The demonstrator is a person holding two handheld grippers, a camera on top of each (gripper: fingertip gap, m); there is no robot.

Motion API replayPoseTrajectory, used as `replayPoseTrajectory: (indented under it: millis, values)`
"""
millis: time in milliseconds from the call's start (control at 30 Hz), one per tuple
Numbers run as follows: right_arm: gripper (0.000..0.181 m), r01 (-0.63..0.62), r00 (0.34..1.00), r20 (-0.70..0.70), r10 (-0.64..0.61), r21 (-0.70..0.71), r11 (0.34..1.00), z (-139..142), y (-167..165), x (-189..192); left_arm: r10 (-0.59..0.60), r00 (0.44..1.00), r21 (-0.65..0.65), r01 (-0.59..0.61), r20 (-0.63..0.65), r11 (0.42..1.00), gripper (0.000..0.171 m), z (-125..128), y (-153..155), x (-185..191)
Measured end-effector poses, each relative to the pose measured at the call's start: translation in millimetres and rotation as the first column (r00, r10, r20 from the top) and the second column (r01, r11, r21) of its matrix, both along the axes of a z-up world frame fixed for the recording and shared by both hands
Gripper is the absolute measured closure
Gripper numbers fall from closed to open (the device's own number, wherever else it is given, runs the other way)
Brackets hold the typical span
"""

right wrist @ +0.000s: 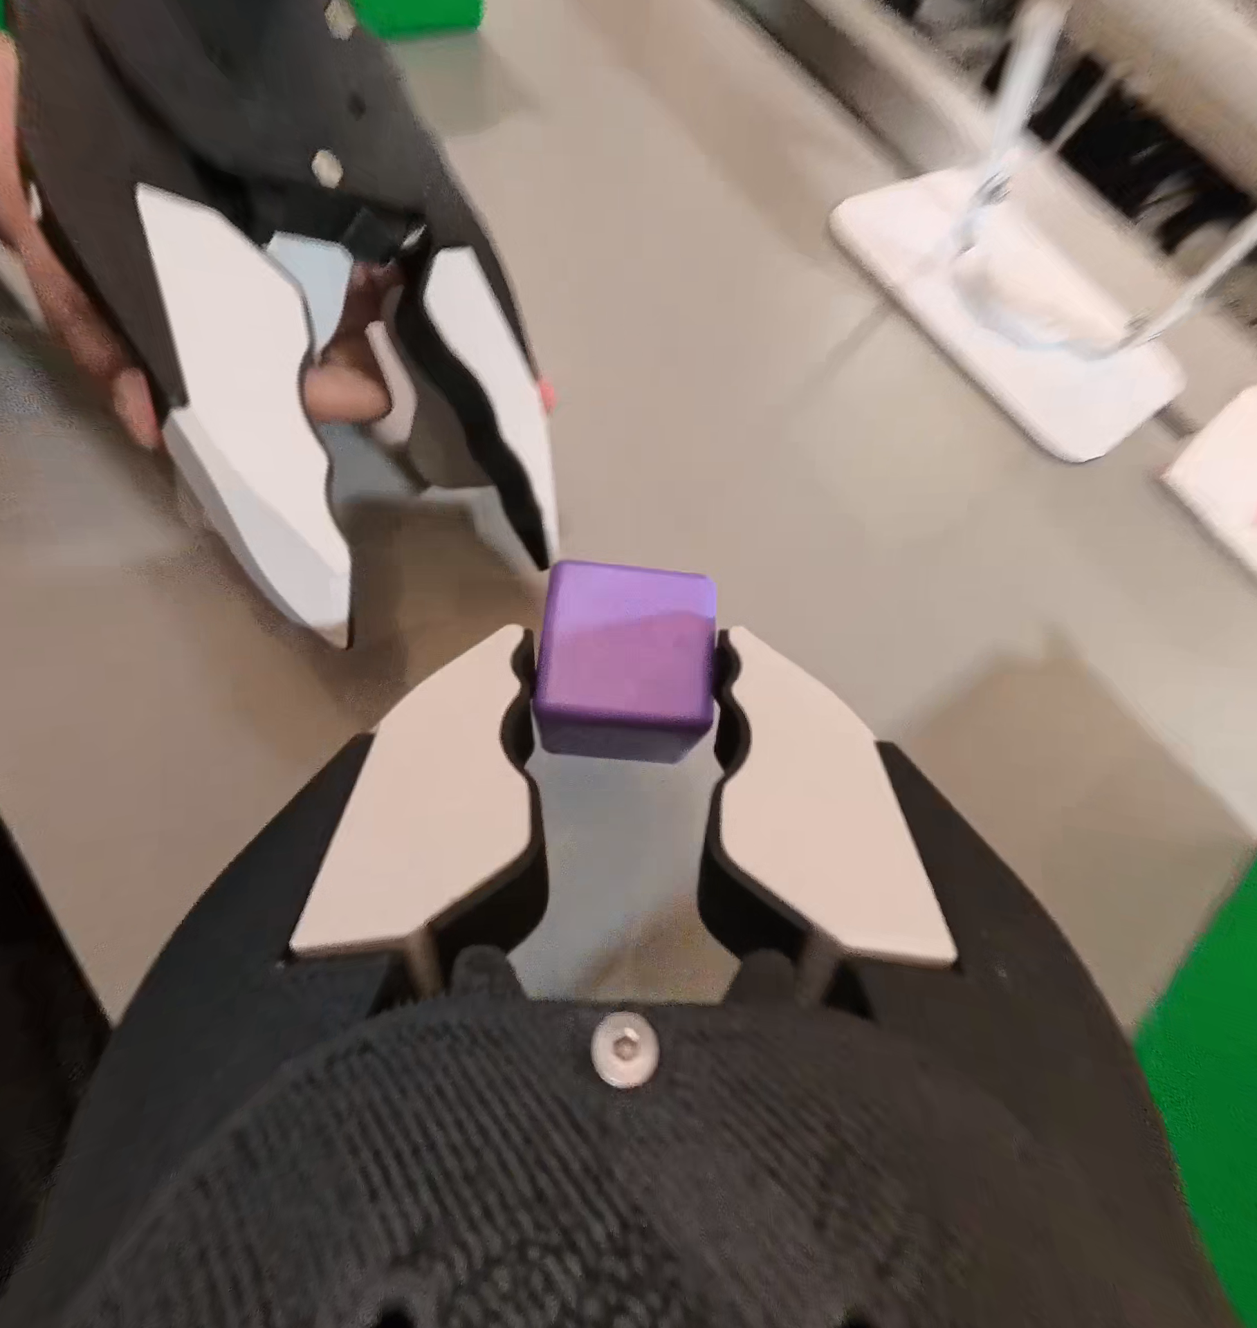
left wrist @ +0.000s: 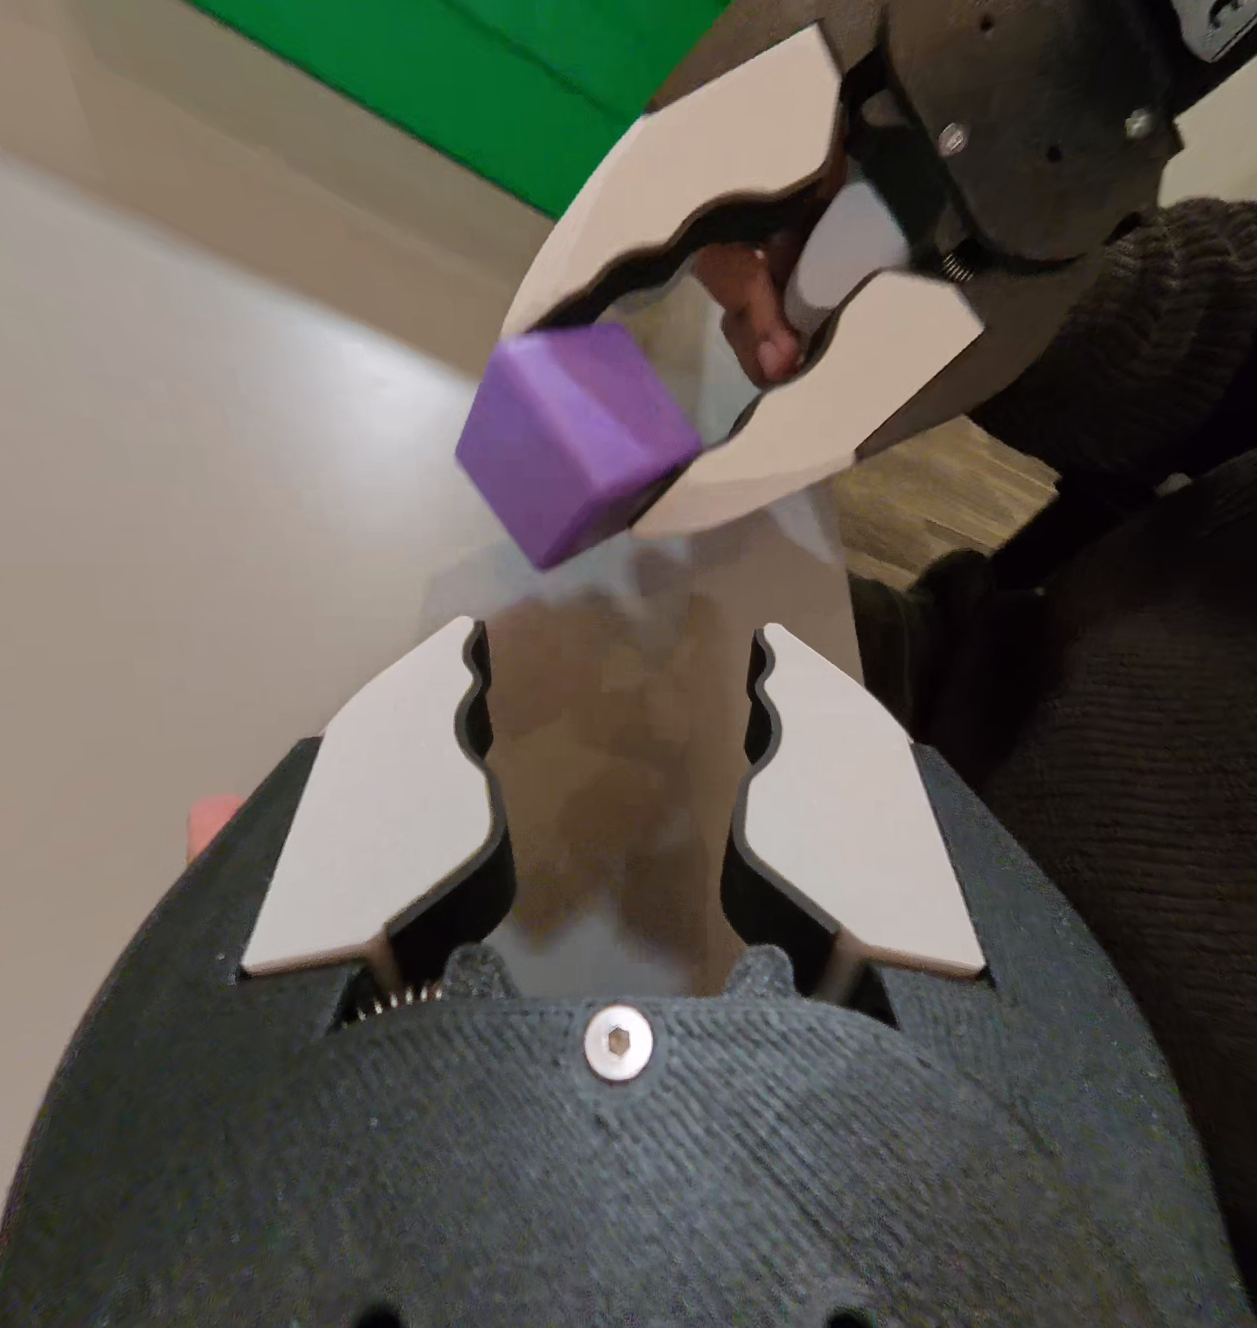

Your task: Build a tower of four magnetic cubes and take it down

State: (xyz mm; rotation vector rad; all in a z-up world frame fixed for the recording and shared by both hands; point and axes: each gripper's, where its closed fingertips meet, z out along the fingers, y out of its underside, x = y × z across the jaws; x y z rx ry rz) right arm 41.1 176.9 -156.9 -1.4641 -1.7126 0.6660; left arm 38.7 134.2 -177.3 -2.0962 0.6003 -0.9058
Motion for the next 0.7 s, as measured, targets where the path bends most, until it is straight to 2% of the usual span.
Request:
replayPoseTrajectory:
  millis: [133, 200, 300, 367, 467, 567, 700]
  values:
    - [0.132, 0.131, 0.977, -0.179, -0.113, 0.097, 0.987, 66, 43, 21, 0.066, 0.998, 0.057, -0.067, 0.020, 0.996, 0.101, 8, 9, -9]
    - [0.132, 0.235, 0.953, -0.226, -0.203, 0.121, 0.964, 93, 79, 45, 0.072, 0.997, 0.045, -0.073, 0.028, 0.996, 0.102, 8, 10, -10]
    - [0.133, 0.438, 0.882, -0.263, -0.390, 0.154, 0.886, 114, 148, 101, 0.067, 0.998, 0.034, -0.068, 0.016, 0.997, 0.102, 5, 10, -9]
    - [0.133, 0.564, 0.810, -0.259, -0.526, 0.093, 0.821, 111, 190, 142, 0.065, 0.998, 0.030, -0.065, -0.006, 0.997, 0.102, 3, 10, -8]
    - [0.132, 0.706, 0.682, -0.216, -0.699, -0.059, 0.706, 80, 233, 188, 0.050, 0.998, 0.024, -0.049, -0.049, 0.998, 0.102, -2, 9, -5]
    - [0.133, 0.806, 0.584, -0.133, -0.800, -0.020, 0.592, 43, 259, 217, 0.033, 0.996, 0.008, -0.033, -0.081, 0.999, 0.102, -7, 8, -2]
    - [0.132, 0.863, 0.503, -0.012, -0.864, 0.057, 0.502, 13, 273, 235, 0.026, 0.996, 0.002, -0.026, -0.091, 1.000, 0.103, -9, 7, -1]
